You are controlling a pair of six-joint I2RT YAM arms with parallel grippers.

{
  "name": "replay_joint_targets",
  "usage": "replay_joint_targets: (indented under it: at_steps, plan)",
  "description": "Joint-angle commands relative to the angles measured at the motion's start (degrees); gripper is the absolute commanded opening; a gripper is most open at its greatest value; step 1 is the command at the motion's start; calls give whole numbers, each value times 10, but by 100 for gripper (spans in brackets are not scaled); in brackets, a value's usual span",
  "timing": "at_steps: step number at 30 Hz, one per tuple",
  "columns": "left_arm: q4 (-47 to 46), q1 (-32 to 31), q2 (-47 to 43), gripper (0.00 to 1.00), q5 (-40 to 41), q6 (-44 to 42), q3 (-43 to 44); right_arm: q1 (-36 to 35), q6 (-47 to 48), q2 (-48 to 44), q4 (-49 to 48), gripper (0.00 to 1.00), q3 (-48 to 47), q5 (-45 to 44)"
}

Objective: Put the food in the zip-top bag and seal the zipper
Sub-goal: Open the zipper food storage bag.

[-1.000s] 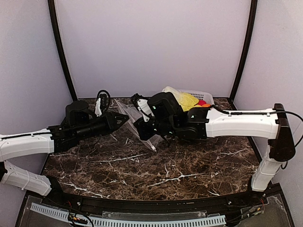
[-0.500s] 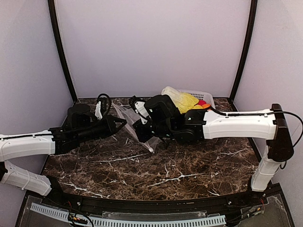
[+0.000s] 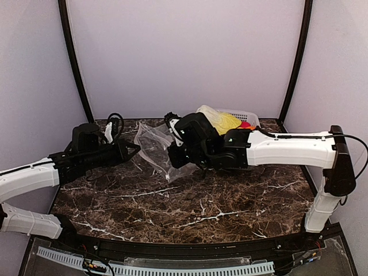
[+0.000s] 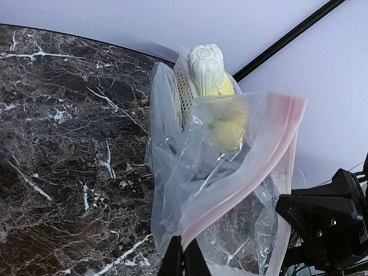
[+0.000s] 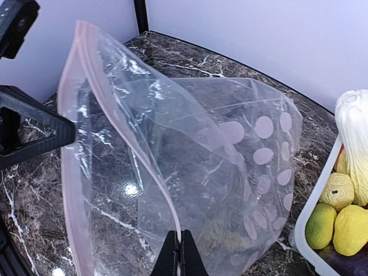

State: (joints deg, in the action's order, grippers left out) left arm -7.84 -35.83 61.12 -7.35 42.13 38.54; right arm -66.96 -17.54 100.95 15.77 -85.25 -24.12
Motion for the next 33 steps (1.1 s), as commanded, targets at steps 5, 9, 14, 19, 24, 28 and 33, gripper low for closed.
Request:
replay_joint_targets:
  at_steps: [5, 9, 14, 19, 24, 28, 33]
  plan:
    - [225, 23, -41, 1, -13, -205, 137, 40, -46, -18, 23, 0, -37, -35]
    - [277, 23, -9, 1, -40, -261, 211, 47, -62, -25, 8, 0, -31, -17]
    - [286, 23, 39, 1, -123, -280, 250, 62, -93, -25, -8, 0, 10, 40]
    - [224, 23, 63, 1, -174, -245, 212, 66, -71, -17, -35, 12, 39, 139]
    - [163, 23, 72, 1, -223, -213, 189, 66, -53, 6, -30, 23, 21, 190]
    - [156, 23, 73, 1, -221, -209, 186, 65, -50, 15, -28, 37, 9, 198]
    - [141, 23, 72, 1, -215, -200, 176, 60, -51, 20, -31, 49, 4, 196]
